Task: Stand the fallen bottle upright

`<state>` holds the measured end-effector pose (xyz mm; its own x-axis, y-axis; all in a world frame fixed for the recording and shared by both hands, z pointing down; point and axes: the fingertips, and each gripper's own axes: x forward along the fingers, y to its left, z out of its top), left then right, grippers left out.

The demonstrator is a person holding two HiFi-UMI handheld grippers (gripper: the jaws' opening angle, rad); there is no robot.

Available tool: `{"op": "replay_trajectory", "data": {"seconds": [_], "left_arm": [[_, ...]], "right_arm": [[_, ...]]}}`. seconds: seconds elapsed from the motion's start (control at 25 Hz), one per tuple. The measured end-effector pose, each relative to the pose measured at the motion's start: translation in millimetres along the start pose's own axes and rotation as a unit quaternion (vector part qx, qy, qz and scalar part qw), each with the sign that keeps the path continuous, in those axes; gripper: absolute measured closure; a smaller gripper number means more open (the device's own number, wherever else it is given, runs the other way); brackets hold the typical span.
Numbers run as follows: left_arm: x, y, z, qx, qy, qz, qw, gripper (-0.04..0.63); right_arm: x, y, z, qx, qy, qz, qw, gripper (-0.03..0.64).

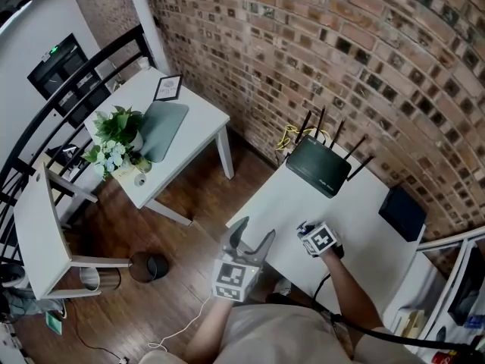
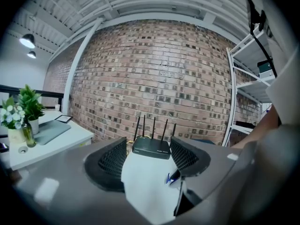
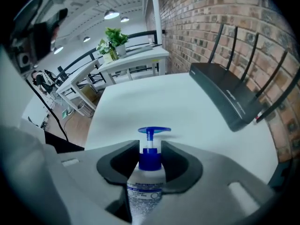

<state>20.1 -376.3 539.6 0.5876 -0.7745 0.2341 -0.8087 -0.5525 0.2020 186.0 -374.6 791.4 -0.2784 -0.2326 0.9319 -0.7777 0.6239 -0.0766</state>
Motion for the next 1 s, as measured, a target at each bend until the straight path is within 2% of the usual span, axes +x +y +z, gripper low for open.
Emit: {"op": "replay_trajectory", "data": {"seconds": [0.28,0.52,0.68,0.84,1.0], "left_arm": [[14.1,-21.7,2.1,0.001,0.0,-0.029,0.9996,0.287],[31.8,-56.9,4.0,0.017,0.007,-0.078,0.9968,0.288],[41.6,-82.9,2.9,0.031,0.014,-0.114,0.9929,0.288],[48.3,-107.9,-1.5,0.043,0.026,-0.156,0.9866,0.288],[55.7,-129.2,-1.4,0.051,0.036,-0.185,0.9807,0.288]], "right_arm": [[-50.4,-11.2,4.8,0.052,-0.108,-0.027,0.992,0.485],[-100.6,-31.8,-15.6,0.129,-0.186,-0.093,0.97,0.486],[-130.0,-49.0,-41.2,0.178,-0.225,-0.156,0.945,0.485],[-155.4,-63.8,-77.7,0.242,-0.253,-0.226,0.909,0.485],[-171.1,-75.7,-109.2,0.28,-0.275,-0.288,0.874,0.486]]}}
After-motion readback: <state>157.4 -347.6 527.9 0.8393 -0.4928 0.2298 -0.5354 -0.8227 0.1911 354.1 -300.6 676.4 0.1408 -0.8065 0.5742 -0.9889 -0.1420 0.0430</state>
